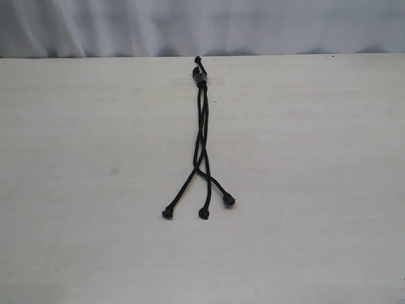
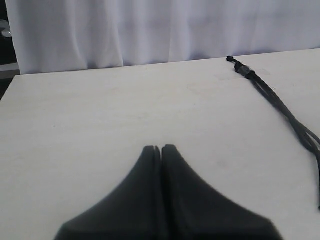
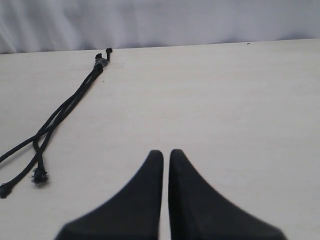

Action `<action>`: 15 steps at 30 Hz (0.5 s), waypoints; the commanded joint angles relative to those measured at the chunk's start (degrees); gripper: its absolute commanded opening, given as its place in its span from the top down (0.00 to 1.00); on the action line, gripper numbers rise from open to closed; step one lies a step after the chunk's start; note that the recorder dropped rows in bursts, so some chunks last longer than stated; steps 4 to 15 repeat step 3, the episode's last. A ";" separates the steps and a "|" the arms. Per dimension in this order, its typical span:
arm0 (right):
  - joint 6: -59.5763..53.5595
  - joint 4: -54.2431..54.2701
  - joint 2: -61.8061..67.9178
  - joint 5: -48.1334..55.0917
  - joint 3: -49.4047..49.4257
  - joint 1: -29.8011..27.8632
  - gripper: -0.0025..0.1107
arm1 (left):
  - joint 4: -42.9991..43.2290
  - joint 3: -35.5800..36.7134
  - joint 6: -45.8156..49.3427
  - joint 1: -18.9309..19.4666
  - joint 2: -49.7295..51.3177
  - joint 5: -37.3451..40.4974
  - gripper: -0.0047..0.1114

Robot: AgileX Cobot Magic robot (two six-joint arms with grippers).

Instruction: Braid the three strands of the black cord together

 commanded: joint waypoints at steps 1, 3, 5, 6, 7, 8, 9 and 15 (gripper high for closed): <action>0.20 -0.64 -0.26 -0.78 0.21 -0.43 0.94 | -0.01 0.11 0.18 0.01 -0.34 -0.93 0.96; 0.20 -0.64 -0.26 -0.78 0.21 -0.43 0.94 | -0.01 0.11 0.18 0.01 -0.34 -0.93 0.96; 0.20 -0.64 -0.26 -0.78 0.21 -0.43 0.94 | -0.01 0.11 0.18 0.01 -0.34 -0.93 0.96; 0.20 -0.64 -0.26 -0.78 0.21 -0.43 0.94 | -0.01 0.11 0.18 0.01 -0.34 -0.93 0.96; 0.20 -0.64 -0.26 -0.78 0.21 -0.43 0.94 | -0.01 0.11 0.18 0.01 -0.34 -0.93 0.96; 0.20 -0.64 -0.26 -0.78 0.21 -0.43 0.94 | -0.01 0.11 0.18 0.01 -0.34 -0.93 0.96; 0.20 -0.64 -0.26 -0.78 0.21 -0.43 0.94 | -0.01 0.11 0.18 0.01 -0.34 -0.93 0.96; 0.20 -0.64 -0.26 -0.78 0.21 -0.43 0.94 | -0.01 0.11 0.18 0.01 -0.34 -0.93 0.96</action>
